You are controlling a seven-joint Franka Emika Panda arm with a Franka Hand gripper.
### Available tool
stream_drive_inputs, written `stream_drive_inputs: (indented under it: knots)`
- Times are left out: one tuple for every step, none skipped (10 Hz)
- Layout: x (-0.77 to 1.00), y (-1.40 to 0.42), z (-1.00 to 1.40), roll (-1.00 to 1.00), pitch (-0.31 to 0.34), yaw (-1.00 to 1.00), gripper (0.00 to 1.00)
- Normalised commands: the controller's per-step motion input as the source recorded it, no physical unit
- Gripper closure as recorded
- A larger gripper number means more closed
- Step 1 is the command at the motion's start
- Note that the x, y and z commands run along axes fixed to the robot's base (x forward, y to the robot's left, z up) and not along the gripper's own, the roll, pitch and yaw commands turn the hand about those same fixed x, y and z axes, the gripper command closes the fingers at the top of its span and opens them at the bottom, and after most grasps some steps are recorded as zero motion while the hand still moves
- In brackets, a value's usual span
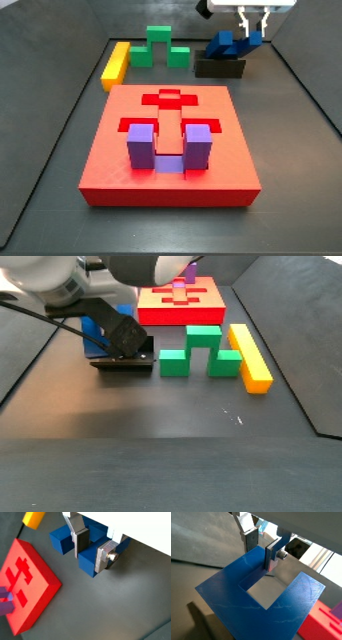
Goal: Pick up the blue object. Move up. Place the blue object on the fixture. Regrasp the blue object. Move to above the board. Insert the blue object.
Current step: Place the blue object on the fixture.
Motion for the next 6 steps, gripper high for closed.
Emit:
stream_drive_inputs:
  knots:
    - [-0.08, 0.0, -0.27, 0.29, 0.0, -0.21, 1.0]
    - [-0.34, 0.0, -0.06, 0.15, 0.0, -0.27, 1.0]
    - [-0.39, 0.0, 0.02, 0.05, 0.009, -0.35, 1.0]
    - [-0.31, 0.0, 0.07, 0.02, 0.014, -0.36, 1.0]
    - [-0.16, 0.0, 0.0, 0.0, 0.0, -0.29, 1.0]
    - [0.0, 0.0, -0.24, 0.0, -0.04, -0.02, 1.0]
